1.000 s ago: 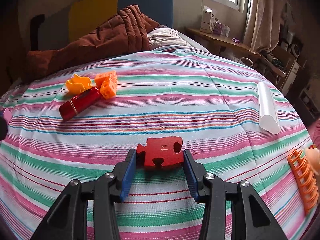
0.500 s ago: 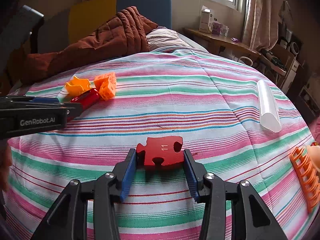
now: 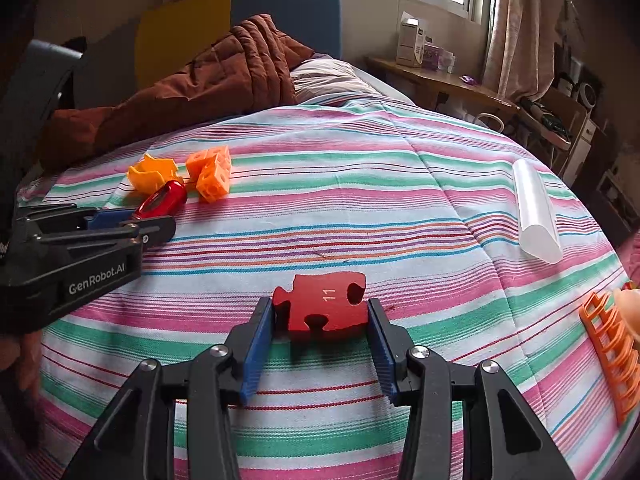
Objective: Organize rigid objects
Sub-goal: 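Lift the red puzzle piece with the right tool while the left tool grasps the red cylinder, then carry the red cylinder to the tray with the left tool while the right tool holds the puzzle piece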
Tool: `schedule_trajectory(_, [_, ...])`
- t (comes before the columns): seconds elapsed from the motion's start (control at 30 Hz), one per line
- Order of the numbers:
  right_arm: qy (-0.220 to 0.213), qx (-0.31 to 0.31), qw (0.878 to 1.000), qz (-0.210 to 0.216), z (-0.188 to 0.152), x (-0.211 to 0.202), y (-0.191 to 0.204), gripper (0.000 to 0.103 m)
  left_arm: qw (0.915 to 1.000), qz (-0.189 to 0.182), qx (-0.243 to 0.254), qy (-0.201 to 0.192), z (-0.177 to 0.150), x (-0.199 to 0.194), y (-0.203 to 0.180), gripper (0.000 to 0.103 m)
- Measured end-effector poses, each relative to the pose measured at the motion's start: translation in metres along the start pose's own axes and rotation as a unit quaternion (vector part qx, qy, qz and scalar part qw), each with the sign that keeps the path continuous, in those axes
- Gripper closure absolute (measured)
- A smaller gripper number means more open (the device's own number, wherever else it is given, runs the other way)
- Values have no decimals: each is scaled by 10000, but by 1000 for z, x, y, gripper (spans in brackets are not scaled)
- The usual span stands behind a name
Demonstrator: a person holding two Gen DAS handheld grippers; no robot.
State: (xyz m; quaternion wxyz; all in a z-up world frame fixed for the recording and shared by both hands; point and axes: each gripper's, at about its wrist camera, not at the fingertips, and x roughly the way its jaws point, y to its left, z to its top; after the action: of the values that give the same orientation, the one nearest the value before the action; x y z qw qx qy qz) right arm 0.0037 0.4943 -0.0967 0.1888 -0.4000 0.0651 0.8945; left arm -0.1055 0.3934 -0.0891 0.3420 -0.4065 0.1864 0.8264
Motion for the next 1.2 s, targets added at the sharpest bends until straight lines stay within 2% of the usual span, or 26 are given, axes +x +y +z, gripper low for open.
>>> schedule_trajectory(0.37, [-30,-23,10000,-56,1,-1,1,57,9990,-145,-371,202,-17,-16,7,77])
schedule_trajectory(0.57, [-45,-9,10000,-72,2,-1,2,57,9960,-334,-807,173,-38,-42,13,77])
schedule_trajectory(0.7, [-47,-7,10000,-74,2,0,2,57,9946,-485,-911,113,-54,-62,14,77])
schedule_trajectory(0.9, [-45,-10,10000,-81,2,0,2,57,9923,-632,-1037,259,-79,-79,18,77])
schedule_trajectory(1.0, [-40,-15,9999,-92,2,0,2,57,9921,-634,-982,460,-92,-75,16,78])
schedule_trajectory(1.13, [-40,-3,10000,-84,1,0,1,57,9975,-346,-421,450,-92,-77,0,77])
schedule_trajectory(1.2, [-50,-1,9999,-87,1,0,1,57,9981,-380,-229,439,-93,-79,-4,77])
